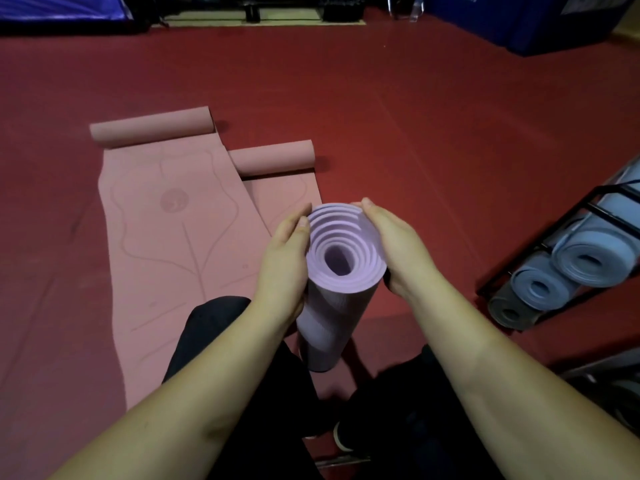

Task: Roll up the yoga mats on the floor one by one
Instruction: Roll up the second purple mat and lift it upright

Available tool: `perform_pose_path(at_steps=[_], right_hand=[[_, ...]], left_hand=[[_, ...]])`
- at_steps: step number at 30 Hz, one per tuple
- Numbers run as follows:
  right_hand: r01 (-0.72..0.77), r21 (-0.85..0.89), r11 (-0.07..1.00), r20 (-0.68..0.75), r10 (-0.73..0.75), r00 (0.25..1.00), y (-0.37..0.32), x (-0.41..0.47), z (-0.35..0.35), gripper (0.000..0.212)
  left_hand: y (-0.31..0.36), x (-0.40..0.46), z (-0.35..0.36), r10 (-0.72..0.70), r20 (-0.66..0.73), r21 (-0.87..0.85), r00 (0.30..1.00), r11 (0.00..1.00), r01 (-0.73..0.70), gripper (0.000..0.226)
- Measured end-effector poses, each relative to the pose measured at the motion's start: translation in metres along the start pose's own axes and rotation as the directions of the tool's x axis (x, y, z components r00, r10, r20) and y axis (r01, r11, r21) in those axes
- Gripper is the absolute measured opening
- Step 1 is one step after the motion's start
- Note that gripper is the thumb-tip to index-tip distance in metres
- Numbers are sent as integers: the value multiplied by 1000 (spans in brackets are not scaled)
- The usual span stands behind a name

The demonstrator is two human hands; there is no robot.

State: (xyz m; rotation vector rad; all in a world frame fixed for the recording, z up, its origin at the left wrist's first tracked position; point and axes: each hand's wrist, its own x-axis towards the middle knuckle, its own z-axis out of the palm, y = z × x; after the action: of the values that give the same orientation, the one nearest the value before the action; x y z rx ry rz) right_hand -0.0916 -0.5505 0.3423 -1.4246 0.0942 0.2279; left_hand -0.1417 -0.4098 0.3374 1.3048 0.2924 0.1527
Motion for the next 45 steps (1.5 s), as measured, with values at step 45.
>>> perform_pose_path(at_steps=[45], right_hand=[[35,-379,925,49,-18,999,40,40,-42,14]], left_hand=[[-37,27,10,-156,5,58,988,986,155,29]])
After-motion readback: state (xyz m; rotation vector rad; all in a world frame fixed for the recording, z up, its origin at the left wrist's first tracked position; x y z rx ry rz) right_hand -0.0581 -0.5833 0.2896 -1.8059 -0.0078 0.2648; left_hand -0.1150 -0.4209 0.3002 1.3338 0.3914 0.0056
